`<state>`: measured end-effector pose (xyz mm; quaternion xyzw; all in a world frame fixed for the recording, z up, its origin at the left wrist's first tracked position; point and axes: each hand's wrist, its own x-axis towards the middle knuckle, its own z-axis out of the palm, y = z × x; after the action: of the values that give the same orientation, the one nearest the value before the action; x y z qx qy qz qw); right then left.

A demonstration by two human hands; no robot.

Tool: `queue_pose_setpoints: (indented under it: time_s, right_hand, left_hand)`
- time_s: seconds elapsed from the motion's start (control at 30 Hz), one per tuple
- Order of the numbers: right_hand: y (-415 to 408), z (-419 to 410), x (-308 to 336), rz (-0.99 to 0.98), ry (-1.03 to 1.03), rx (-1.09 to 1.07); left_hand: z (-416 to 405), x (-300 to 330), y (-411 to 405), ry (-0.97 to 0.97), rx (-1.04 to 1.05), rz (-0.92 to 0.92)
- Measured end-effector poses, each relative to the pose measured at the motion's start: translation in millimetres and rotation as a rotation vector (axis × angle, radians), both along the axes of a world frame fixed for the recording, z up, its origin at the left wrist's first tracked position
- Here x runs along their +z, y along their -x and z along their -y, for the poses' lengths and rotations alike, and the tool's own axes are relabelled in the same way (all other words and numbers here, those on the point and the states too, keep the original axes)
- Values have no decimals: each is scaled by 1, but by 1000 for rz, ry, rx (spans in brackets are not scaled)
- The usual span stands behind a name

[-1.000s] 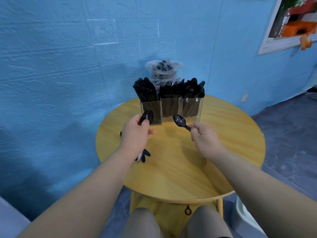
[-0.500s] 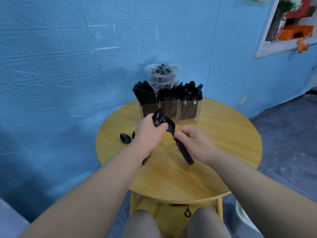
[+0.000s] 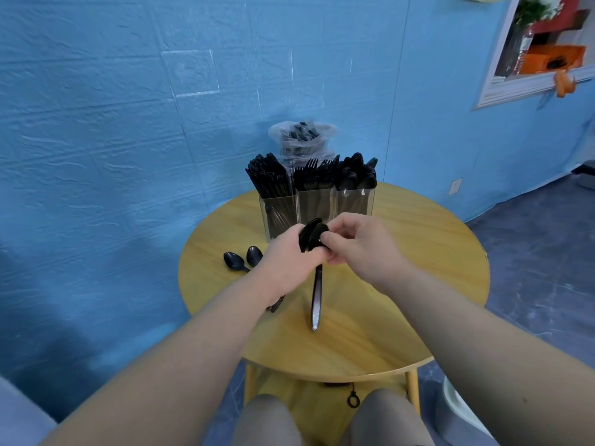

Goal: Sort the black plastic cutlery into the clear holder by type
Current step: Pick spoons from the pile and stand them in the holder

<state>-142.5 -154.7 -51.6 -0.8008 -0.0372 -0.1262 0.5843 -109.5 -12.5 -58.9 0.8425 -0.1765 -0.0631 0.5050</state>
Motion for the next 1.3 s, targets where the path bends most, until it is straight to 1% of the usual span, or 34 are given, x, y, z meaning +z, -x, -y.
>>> queue_pose_setpoints:
  time_s: [0.2, 0.3, 0.43, 0.5, 0.57, 0.7, 0.9, 1.07, 1.13, 1.23, 1.3]
  right_hand:
    - [-3, -3, -3, 21, -36, -58]
    - [-6, -3, -7, 91, 113, -119]
    - [-4, -4, -8, 210, 353, -99]
    - [-5, -2, -8, 265, 360, -135]
    - [-7, 2, -8, 269, 298, -189]
    - [-10, 11, -9, 243, 258, -292]
    - [-7, 14, -6, 234, 391, -276]
    - [-5, 18, 3, 184, 426, -209]
    - [-4, 20, 5, 176, 464, -188]
    - [-4, 23, 5, 191, 548, -163]
    - [-6, 25, 4, 216, 578, -180]
  left_hand:
    - [0, 4, 6, -11, -91, -17]
    - [-1, 4, 6, -27, -104, -36]
    - [1, 7, 9, 30, -123, -84]
    - [2, 5, 9, 24, -115, -73]
    - [1, 4, 7, -24, -95, -39]
    - [-3, 7, 8, -229, -131, 70]
    - [0, 10, 13, -330, -145, 127]
    - [-4, 8, 15, -407, -105, 194]
    - [-7, 7, 13, -440, -102, 194]
    - [-8, 6, 8, -459, -107, 192]
    - [-6, 7, 10, -462, -93, 254]
